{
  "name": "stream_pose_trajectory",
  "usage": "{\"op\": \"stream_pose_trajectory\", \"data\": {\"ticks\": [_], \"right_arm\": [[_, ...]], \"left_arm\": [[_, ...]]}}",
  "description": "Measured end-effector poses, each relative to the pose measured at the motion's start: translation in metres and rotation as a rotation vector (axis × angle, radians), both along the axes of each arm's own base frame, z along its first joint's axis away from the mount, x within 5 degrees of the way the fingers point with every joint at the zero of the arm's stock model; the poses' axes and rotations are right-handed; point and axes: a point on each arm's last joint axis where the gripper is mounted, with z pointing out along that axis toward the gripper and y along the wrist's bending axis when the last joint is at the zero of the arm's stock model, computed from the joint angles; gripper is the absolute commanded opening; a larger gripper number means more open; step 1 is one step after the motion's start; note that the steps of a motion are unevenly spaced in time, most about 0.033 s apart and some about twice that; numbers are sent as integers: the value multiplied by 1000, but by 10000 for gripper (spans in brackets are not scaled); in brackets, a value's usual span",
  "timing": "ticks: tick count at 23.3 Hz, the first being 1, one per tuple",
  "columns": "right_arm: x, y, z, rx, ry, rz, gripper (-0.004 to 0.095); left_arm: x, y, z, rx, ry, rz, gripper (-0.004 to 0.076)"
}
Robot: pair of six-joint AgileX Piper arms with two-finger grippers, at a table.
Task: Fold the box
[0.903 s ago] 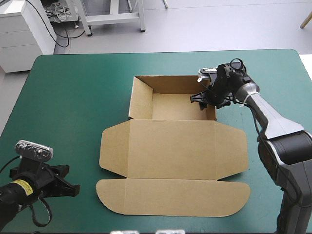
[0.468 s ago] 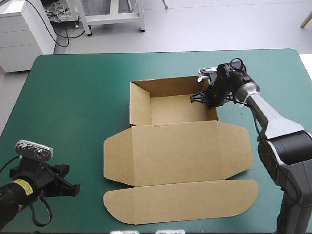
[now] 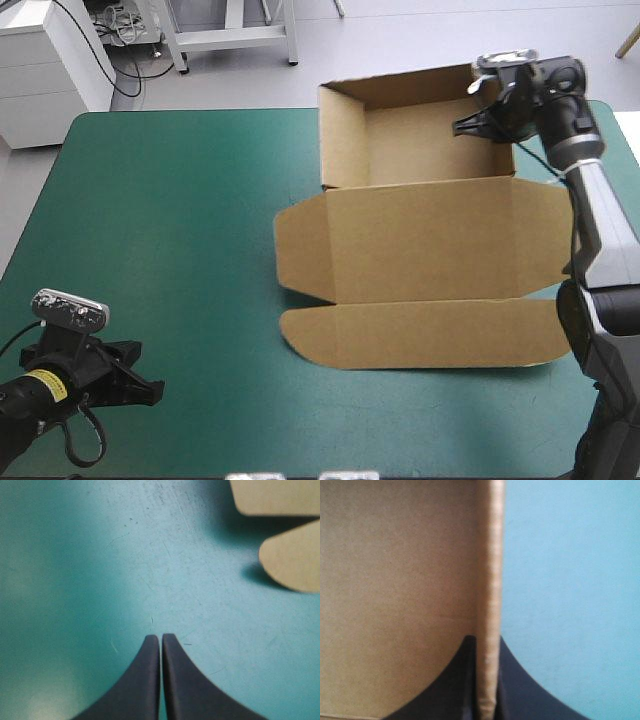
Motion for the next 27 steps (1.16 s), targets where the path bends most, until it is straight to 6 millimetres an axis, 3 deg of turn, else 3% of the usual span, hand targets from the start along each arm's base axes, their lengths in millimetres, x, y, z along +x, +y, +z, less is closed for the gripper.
{"op": "stream_pose_trajectory", "data": {"ticks": [3, 5, 6, 7, 9, 13, 17, 20, 23, 27], "right_arm": [[-4, -44, 17, -21, -50, -94, -7], [-10, -95, 17, -45, -36, -211, -21], [-14, -128, 13, -54, -19, -286, -21], [-15, -140, 9, -56, -9, -314, -22], [-20, -185, -7, -56, 32, -416, -21], [-20, -237, -46, -40, 121, -518, -21], [-17, -263, -82, -13, 198, -562, 6], [-16, -267, -89, -11, 213, -554, 100], [-16, -269, -91, -24, 220, -531, 278], [-18, -274, -91, -33, 215, -530, 642]], "left_arm": [[0, 0, 0, 1, 3, 0, -8], [0, 0, 0, 2, 4, 0, -8], [0, 0, 0, 2, 4, 0, -8], [0, 0, 0, 2, 4, 0, -8], [0, 0, 0, -2, -4, 0, -8], [2, -1, 2, -12, -32, 0, -8], [3, -1, 3, -16, -45, 0, -8], [3, -1, 3, -17, -46, 0, -8], [3, -1, 3, -17, -46, 0, -8], [2, -2, 3, -34, -38, -5, -8]]}}
